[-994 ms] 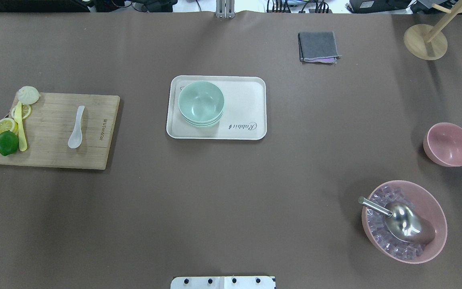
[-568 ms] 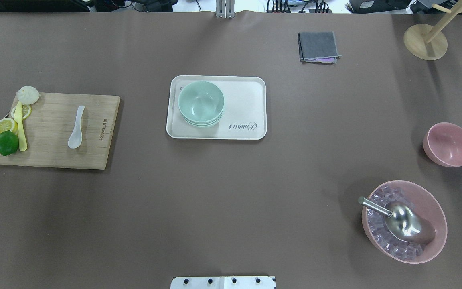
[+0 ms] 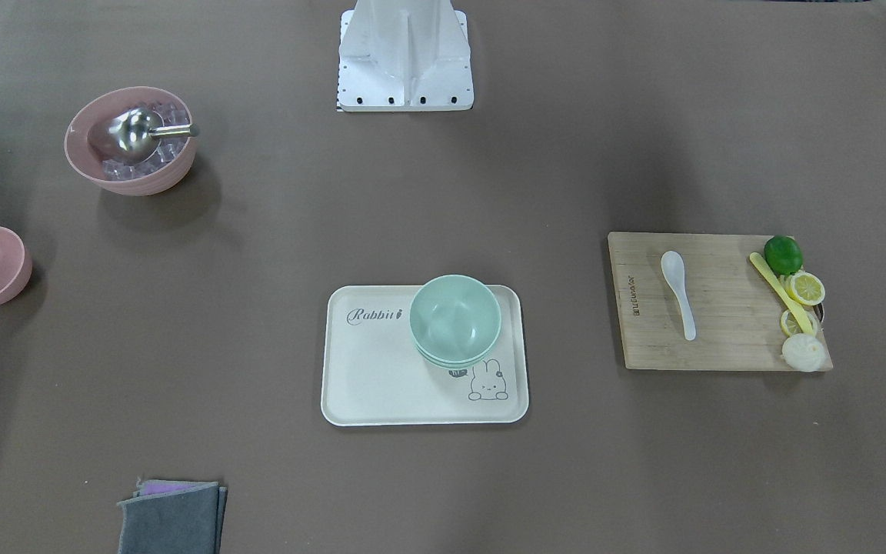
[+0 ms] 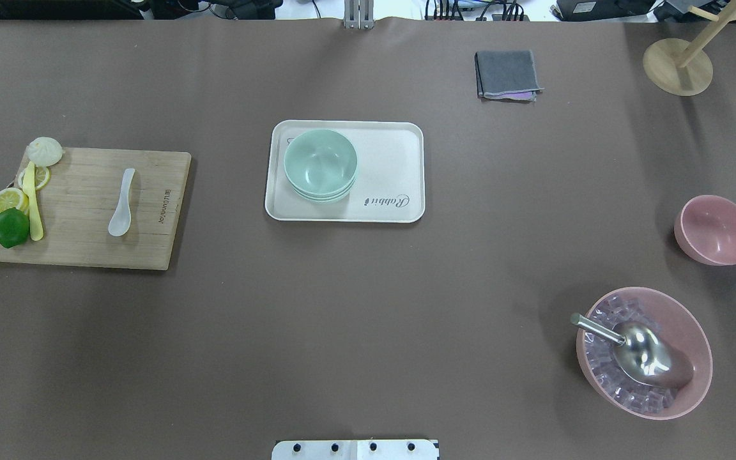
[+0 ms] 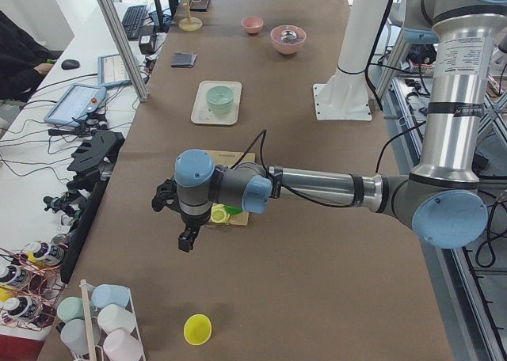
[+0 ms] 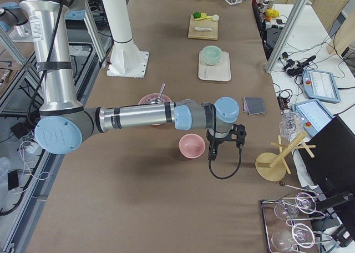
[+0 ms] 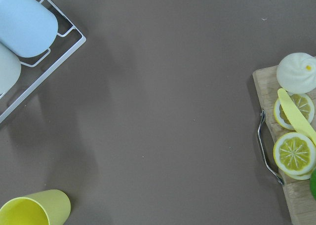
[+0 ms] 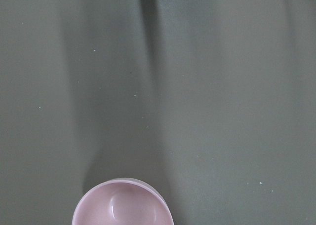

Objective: Stack pink bowl on green and place spoon

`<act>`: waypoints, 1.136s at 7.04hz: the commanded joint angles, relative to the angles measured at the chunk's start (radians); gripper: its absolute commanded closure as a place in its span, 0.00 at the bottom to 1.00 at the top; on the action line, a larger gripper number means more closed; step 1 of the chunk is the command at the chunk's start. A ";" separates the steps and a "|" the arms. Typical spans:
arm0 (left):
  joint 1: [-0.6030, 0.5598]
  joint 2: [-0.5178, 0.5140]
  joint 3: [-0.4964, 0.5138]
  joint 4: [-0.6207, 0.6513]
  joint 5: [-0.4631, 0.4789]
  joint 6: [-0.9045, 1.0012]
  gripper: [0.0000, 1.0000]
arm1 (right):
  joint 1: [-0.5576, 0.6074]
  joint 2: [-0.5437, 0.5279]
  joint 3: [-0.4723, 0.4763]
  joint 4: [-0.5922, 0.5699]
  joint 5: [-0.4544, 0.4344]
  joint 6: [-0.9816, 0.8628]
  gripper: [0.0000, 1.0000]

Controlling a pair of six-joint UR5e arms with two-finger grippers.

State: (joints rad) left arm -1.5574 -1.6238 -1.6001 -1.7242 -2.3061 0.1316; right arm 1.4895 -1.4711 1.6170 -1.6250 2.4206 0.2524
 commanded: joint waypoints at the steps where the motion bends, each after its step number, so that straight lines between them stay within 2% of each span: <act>1: 0.002 -0.002 0.014 -0.008 0.004 0.009 0.02 | 0.000 0.002 0.010 0.000 -0.002 0.024 0.00; 3: 0.002 -0.010 0.008 -0.081 0.002 0.005 0.02 | -0.026 0.043 0.009 0.000 -0.002 0.022 0.00; 5: 0.002 -0.016 0.018 -0.081 -0.010 -0.007 0.02 | -0.093 0.118 0.000 0.000 0.008 0.118 0.00; 6: 0.002 -0.016 0.031 -0.083 -0.010 -0.007 0.02 | -0.124 0.121 -0.020 0.060 0.005 0.149 0.00; 7: 0.002 -0.018 0.035 -0.083 -0.009 -0.009 0.02 | -0.127 0.082 -0.069 0.209 0.000 0.181 0.00; 8: 0.002 -0.018 0.035 -0.083 -0.010 -0.010 0.02 | -0.147 -0.004 -0.075 0.369 -0.015 0.204 0.00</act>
State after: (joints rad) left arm -1.5554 -1.6408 -1.5676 -1.8068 -2.3154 0.1232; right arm 1.3633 -1.3990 1.5648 -1.4325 2.4187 0.4230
